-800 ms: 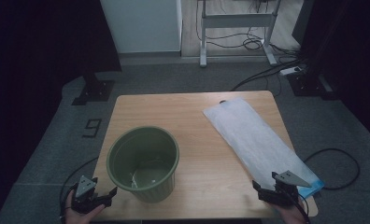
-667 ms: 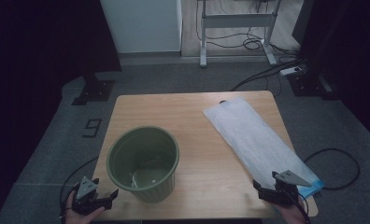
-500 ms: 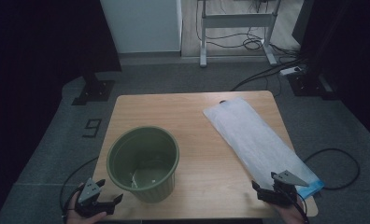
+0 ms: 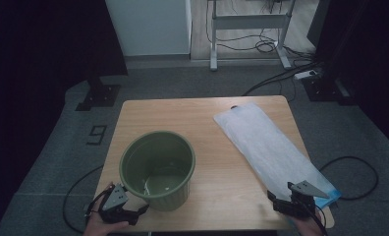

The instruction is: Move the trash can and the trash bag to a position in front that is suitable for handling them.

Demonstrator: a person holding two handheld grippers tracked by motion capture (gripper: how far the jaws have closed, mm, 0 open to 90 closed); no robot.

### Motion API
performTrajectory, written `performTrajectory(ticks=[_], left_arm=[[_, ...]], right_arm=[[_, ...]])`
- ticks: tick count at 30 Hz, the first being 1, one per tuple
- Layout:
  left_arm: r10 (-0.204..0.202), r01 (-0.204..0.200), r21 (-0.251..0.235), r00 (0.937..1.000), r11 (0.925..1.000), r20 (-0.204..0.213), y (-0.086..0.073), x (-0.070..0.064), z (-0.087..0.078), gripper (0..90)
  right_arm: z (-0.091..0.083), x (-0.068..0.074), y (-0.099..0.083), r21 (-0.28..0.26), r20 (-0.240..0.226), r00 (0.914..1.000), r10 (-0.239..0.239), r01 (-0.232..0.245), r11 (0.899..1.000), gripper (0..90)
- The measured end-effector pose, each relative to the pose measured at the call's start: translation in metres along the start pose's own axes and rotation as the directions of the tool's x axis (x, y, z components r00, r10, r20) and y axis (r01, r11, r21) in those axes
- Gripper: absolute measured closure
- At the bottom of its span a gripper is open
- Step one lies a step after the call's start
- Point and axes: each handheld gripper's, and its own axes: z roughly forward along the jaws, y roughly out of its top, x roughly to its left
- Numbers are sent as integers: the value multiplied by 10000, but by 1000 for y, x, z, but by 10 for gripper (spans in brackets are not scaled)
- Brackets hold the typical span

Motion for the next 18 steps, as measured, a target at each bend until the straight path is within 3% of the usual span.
performTrajectory(ticks=[7,18], left_arm=[[178,-181,82,9993,9998,342,19,-2,23,116],[402,-400,-52,9965,9992,737,50,-9,61,127]], right_arm=[[0,4,-1,136,-123,9998,-143,145,9998,135],[-4,5,-4,162,-112,9999,41,-39,9999,127]])
